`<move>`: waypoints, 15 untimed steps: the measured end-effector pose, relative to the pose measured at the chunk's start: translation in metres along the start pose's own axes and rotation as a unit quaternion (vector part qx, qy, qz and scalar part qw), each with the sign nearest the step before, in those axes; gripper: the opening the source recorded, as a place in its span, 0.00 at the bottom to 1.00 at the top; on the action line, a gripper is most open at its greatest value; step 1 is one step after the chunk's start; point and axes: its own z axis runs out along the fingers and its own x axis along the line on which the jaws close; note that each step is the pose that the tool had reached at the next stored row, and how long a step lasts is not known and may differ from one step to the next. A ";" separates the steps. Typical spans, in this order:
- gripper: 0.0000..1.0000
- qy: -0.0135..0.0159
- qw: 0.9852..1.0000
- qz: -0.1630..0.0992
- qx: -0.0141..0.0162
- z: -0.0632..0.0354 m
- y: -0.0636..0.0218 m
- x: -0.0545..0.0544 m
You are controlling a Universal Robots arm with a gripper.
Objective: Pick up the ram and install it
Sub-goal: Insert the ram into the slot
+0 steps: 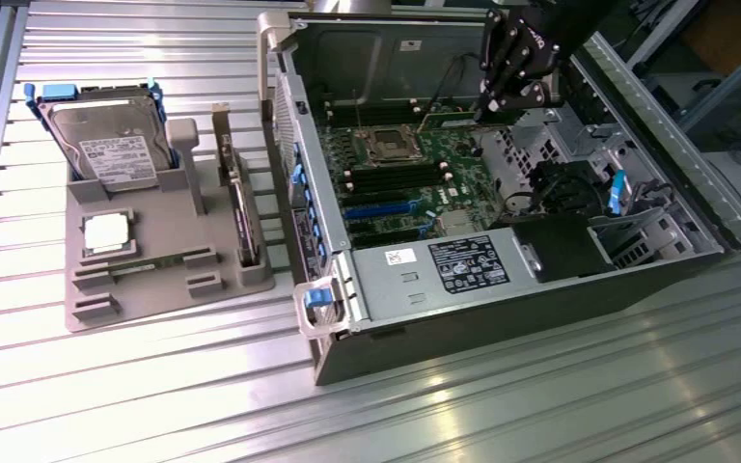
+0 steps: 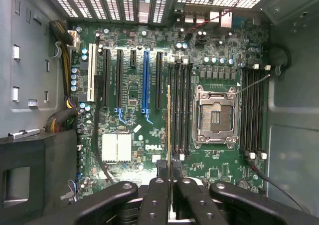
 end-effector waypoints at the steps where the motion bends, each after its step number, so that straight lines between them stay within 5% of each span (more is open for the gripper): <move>1: 0.13 0.000 1.000 0.000 0.000 0.0005 0.0000 0.000; 15: 0.13 0.000 1.000 0.000 0.000 0.0100 -0.0006 0.001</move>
